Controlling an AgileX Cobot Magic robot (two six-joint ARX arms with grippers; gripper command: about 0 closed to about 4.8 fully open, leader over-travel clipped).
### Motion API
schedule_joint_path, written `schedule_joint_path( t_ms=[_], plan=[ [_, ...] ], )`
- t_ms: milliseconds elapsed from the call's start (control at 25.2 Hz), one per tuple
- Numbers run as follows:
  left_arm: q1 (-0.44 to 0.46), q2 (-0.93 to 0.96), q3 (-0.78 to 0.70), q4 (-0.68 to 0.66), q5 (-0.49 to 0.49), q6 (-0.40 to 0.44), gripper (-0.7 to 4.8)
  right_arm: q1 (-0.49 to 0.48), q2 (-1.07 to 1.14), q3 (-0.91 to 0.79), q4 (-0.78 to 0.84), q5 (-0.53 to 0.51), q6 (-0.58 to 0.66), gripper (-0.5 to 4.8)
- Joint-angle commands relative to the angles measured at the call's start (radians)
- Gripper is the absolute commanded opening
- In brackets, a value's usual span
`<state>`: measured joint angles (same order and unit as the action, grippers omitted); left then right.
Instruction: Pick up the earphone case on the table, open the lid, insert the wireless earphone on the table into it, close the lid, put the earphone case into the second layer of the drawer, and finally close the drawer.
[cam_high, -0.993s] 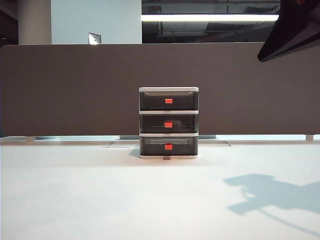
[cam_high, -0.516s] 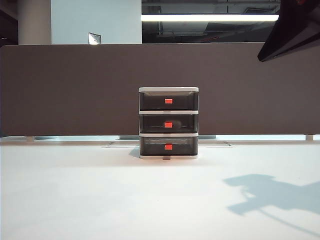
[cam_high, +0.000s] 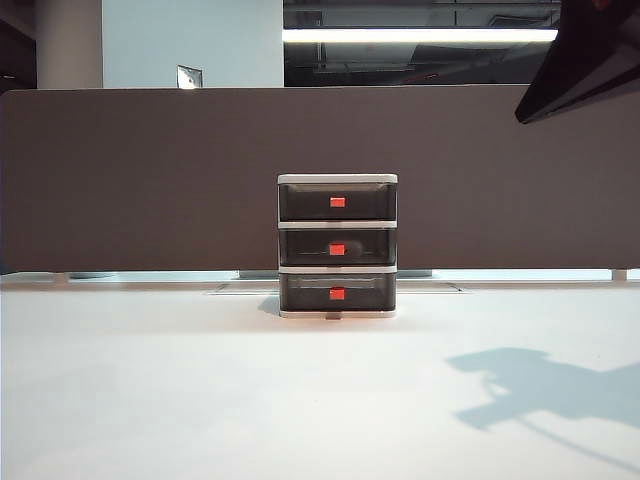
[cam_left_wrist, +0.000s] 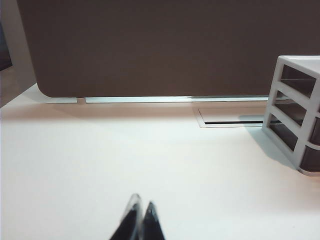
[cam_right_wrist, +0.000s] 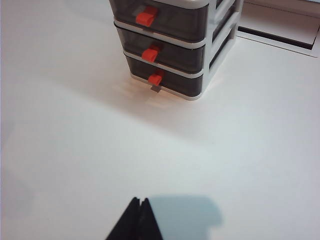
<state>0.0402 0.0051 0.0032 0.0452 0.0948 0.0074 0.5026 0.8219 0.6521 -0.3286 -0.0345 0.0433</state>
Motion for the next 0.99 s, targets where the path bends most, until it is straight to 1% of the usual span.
schedule_joint_path(
  t_ms=[40,159,278,476,635,675,715,754,834,993],
  plan=[
    [0.001,0.001,0.000,0.009,0.003,0.004,-0.06,0.001,-0.003,0.005,0.018,-0.001,-0.003,-0.03],
    [0.001,0.001,0.000,0.009,0.003,0.004,-0.06,0.001,-0.003,0.001,0.026,-0.001,-0.003,-0.04],
    [0.001,0.001,0.000,0.009,0.003,0.004,-0.06,-0.006,-0.043,-0.044,0.090,0.011,-0.003,-0.03],
    [0.001,0.001,0.000,0.009,0.003,0.004,-0.06,-0.071,-0.209,-0.226,0.256,0.066,-0.003,-0.03],
    [0.001,0.001,0.000,0.009,0.003,0.004,-0.06,-0.125,-0.360,-0.345,0.265,0.069,-0.003,-0.03],
    [0.001,0.001,0.000,0.009,0.003,0.004,-0.06,-0.145,-0.404,-0.378,0.267,0.085,-0.003,-0.03],
    [0.001,0.001,0.000,0.009,0.003,0.004,-0.06,-0.184,-0.488,-0.433,0.266,0.124,-0.003,-0.03],
    [0.001,0.001,0.000,0.009,0.003,0.004,-0.06,-0.218,-0.560,-0.476,0.266,0.137,-0.003,-0.03],
    [0.001,0.001,0.000,0.009,0.003,0.004,-0.06,-0.262,-0.635,-0.514,0.266,0.142,-0.003,-0.03],
    [0.001,0.001,0.000,0.009,0.003,0.004,-0.06,-0.438,-0.822,-0.586,0.258,0.142,-0.003,-0.03]
  ],
)
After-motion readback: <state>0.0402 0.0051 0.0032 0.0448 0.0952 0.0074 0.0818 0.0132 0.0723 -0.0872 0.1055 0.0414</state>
